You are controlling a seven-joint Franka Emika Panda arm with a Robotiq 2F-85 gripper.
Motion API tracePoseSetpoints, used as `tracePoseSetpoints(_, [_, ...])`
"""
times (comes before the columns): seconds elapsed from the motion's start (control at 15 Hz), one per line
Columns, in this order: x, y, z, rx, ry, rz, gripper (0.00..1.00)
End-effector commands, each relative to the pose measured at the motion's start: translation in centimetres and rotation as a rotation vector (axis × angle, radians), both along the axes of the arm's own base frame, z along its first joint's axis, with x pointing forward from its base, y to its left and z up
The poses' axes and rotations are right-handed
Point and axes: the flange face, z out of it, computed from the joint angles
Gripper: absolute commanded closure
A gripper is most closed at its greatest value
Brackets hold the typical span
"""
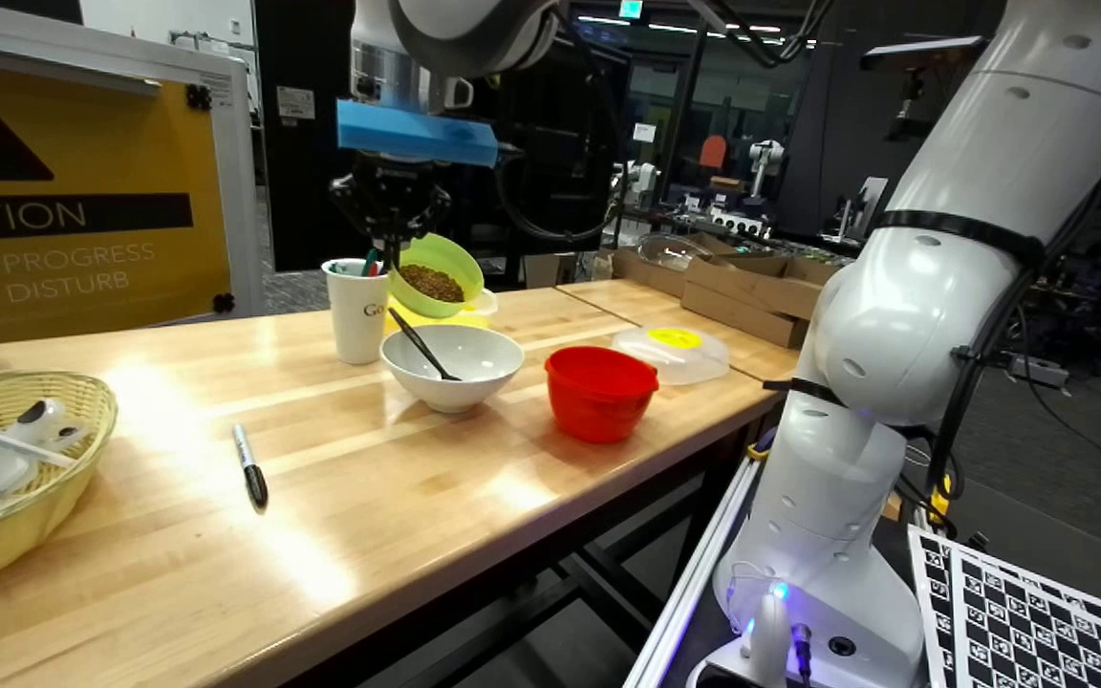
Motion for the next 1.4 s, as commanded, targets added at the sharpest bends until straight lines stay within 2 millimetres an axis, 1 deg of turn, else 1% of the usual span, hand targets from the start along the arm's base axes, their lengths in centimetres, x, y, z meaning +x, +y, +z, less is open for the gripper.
tracePoseSetpoints(0.0, [-1.1, -0.2, 1.2, -0.014, -0.054, -0.026, 0.99])
tracePoseSetpoints(0.4, [-1.6, -0.2, 1.6, -0.001, -0.095, -0.074, 0.99])
tracePoseSetpoints(0.8, [-2.2, -0.3, 1.4, -0.019, -0.163, -0.134, 0.99])
tracePoseSetpoints(1.07, [-2.4, -0.3, 1.0, -0.048, -0.214, -0.174, 0.99])
tracePoseSetpoints(1.33, [-3.0, 0.1, 0.4, -0.075, -0.25, -0.185, 0.99])
